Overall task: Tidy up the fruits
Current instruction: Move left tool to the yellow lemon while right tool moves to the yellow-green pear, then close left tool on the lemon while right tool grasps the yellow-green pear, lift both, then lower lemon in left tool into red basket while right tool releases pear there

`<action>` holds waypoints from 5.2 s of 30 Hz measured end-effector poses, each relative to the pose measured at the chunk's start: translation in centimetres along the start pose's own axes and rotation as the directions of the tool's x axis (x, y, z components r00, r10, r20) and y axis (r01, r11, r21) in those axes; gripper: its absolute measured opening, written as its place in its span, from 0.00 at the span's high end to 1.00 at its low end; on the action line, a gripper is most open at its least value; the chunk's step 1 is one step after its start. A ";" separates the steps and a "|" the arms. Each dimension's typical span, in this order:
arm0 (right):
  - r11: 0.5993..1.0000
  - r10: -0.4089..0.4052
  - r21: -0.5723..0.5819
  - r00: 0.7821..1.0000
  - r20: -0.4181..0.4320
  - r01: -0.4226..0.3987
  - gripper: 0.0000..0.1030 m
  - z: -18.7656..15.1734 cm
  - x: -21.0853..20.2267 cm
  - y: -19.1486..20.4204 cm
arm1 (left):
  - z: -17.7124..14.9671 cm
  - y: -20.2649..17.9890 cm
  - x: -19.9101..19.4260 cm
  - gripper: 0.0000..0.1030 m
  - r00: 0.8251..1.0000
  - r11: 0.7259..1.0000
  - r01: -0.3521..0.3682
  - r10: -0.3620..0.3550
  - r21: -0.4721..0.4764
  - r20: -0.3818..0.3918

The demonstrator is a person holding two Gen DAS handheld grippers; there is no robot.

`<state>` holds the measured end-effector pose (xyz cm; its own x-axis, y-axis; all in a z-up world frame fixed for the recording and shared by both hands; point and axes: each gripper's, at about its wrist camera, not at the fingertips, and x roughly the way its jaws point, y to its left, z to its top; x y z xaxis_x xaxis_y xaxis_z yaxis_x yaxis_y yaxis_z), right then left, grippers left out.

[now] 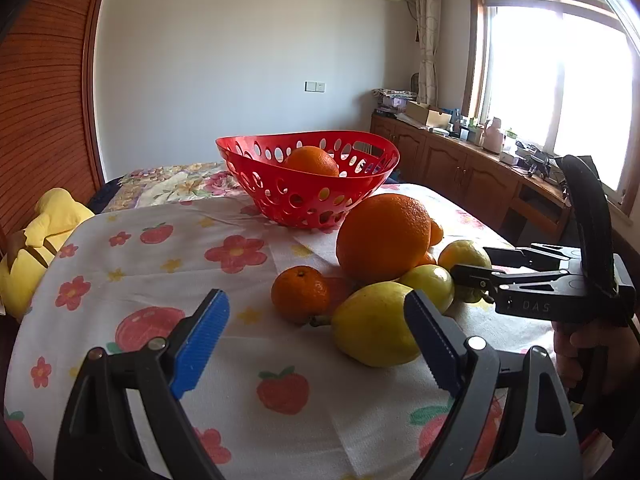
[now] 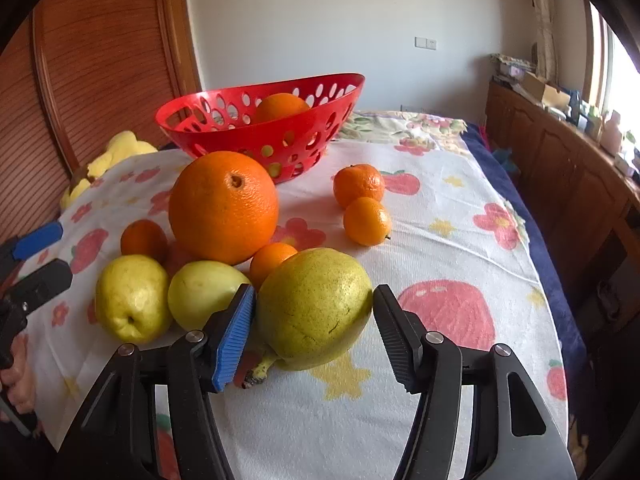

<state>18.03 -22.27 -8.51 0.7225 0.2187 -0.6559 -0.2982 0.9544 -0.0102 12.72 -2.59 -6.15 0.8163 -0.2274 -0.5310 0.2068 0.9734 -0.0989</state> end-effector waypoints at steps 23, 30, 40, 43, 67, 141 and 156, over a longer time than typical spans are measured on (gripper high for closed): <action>1.000 0.026 -0.008 0.998 0.054 -0.026 0.40 -2.5 -2.2 -0.3 | 0.5 -3.7 1.8 0.13 0.991 0.996 0.055 -0.046 0.067 -0.127; 1.000 0.026 -0.007 0.998 0.055 -0.026 0.40 -2.5 -2.2 -0.2 | 0.8 -3.8 2.9 0.13 0.985 0.996 0.058 -0.047 0.062 -0.168; 1.000 0.025 -0.008 0.998 0.055 -0.025 0.40 -2.6 -2.2 -0.2 | 0.1 -4.3 4.8 0.13 0.970 0.994 0.069 -0.049 0.080 -0.237; 1.000 0.025 -0.008 0.998 0.055 -0.025 0.40 -2.6 -2.2 -0.2 | 0.0 -4.3 5.1 0.13 0.967 0.995 0.074 -0.053 0.074 -0.248; 0.999 0.037 -0.010 0.999 0.036 -0.037 0.38 -2.8 -1.8 -0.3 | 0.0 -4.1 2.0 0.30 0.979 0.992 0.111 -0.098 0.067 -0.178; 0.960 0.115 -0.257 0.993 0.013 -0.108 0.39 15.2 8.9 2.8 | 13.6 2.9 9.1 0.30 0.999 0.995 0.008 -0.003 0.099 -0.045; 0.972 0.148 -0.202 0.982 0.118 -0.122 0.41 15.6 5.5 0.4 | 13.7 1.9 13.0 0.29 0.995 0.992 -0.002 0.015 0.128 -0.103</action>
<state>31.62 -17.53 -0.34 0.7391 0.3800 -0.5562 -0.5039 0.8598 -0.0822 31.05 -4.08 -1.73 0.7594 -0.2086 -0.6163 0.2725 0.9621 0.0101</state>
